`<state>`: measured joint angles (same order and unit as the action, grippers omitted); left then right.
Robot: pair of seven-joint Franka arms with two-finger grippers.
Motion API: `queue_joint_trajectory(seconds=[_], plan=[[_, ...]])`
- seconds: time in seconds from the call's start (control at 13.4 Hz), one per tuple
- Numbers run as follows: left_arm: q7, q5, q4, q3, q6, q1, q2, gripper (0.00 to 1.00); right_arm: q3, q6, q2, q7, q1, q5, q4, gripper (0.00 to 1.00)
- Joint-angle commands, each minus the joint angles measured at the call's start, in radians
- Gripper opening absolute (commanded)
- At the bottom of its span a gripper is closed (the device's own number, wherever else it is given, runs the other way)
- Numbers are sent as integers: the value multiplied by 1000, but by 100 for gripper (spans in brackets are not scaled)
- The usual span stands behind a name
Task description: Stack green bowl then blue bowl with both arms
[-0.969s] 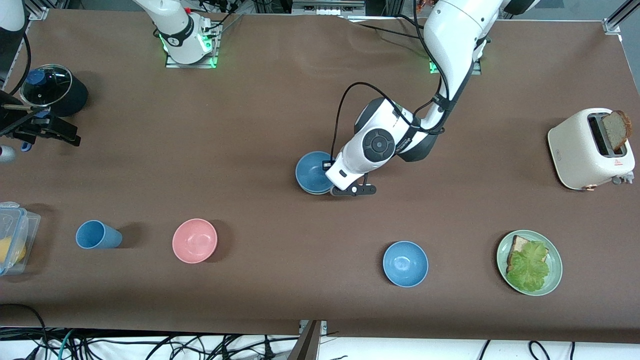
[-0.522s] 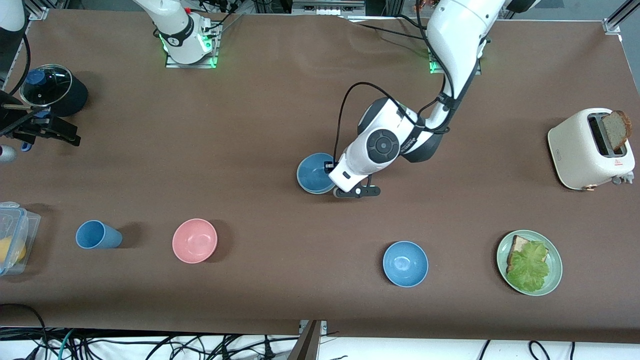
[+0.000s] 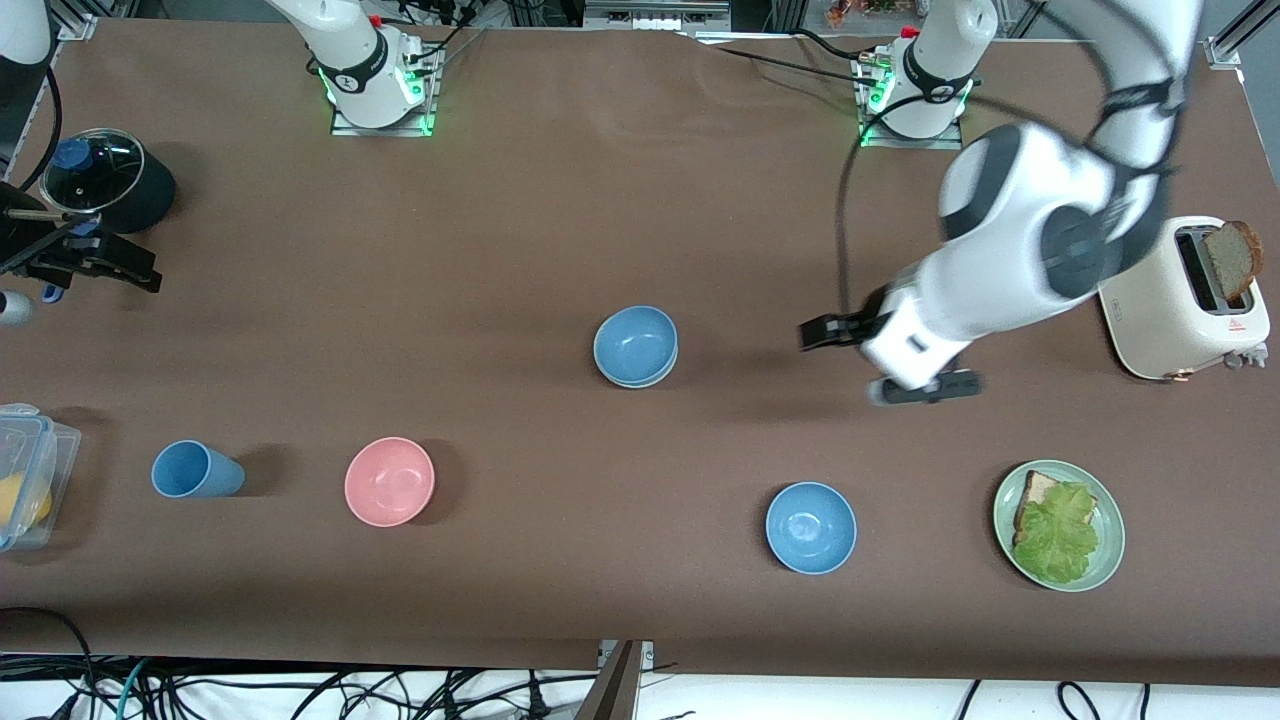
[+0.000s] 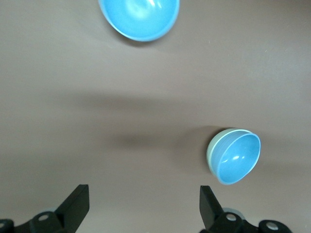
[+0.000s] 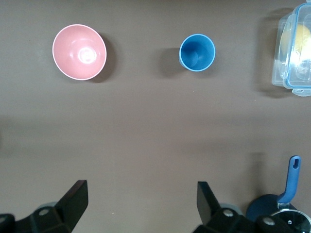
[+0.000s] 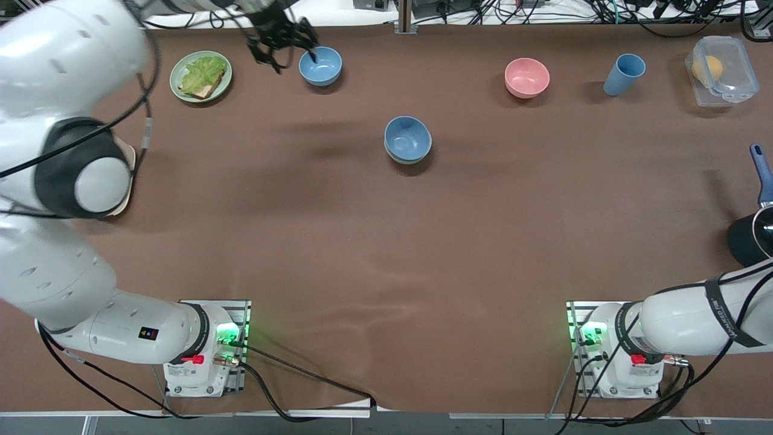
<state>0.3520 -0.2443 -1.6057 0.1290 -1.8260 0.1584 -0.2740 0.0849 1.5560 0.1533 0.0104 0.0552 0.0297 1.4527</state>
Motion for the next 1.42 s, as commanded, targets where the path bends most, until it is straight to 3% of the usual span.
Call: queue_joint_trajectory(seconds=[0.0, 0.15, 0.45, 1.34], plan=[[-99, 102, -129, -2, 68, -51, 206, 100, -14, -5, -6, 14, -14, 15, 1, 99], [-110, 203, -131, -29, 138, -50, 284, 100, -14, -5, -6, 16, -14, 15, 1, 99], [-143, 256, -129, -124, 211, -30, 384, 100, -14, -5, -6, 16, -14, 15, 1, 99], [-143, 247, -112, -147, 232, -40, 368, 100, -14, -5, -6, 16, -14, 13, 1, 99]])
